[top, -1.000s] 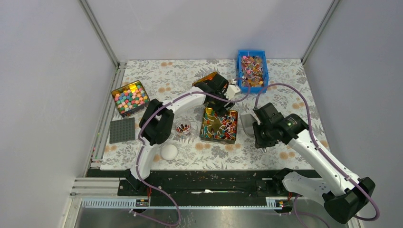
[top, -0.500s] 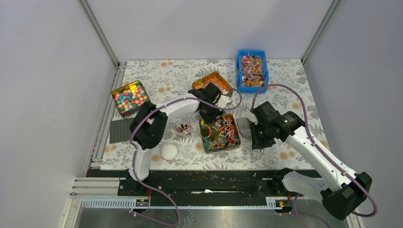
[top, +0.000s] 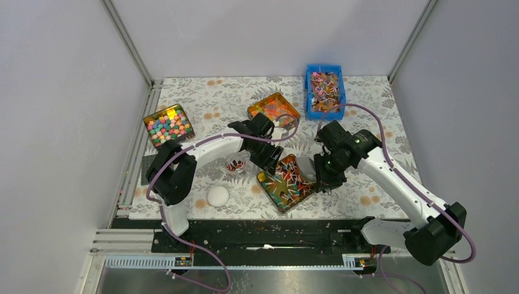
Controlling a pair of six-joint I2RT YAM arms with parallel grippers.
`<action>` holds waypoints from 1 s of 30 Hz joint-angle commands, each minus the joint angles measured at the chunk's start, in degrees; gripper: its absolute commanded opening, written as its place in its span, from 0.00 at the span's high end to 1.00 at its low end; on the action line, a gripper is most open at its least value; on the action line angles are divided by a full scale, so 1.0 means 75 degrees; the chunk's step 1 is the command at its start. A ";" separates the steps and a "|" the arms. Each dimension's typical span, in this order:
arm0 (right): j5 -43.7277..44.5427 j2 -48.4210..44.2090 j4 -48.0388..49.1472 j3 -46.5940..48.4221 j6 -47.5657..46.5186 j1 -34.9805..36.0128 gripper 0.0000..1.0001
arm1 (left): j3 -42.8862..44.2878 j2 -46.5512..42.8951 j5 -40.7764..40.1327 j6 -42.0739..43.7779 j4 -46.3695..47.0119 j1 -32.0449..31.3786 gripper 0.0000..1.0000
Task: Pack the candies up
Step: Adjust the storage box at the center of the board, then scoop the fake candies from the storage box.
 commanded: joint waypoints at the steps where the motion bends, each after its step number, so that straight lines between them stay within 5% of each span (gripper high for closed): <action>1: -0.0824 0.0236 -0.0570 0.0544 0.0169 -0.0031 1.00 | -0.0354 -0.0359 0.1005 -0.0816 0.0215 -0.0007 0.51; 10: -0.1837 0.0483 -0.1305 0.0698 -0.0010 0.0094 1.00 | -0.1168 -0.0945 0.0948 -0.1093 0.0457 -0.0011 0.51; 30: -0.1222 0.2259 -0.1447 0.0849 0.0662 0.1489 1.00 | -0.1620 -0.1068 0.0758 -0.1040 0.0407 -0.0017 0.57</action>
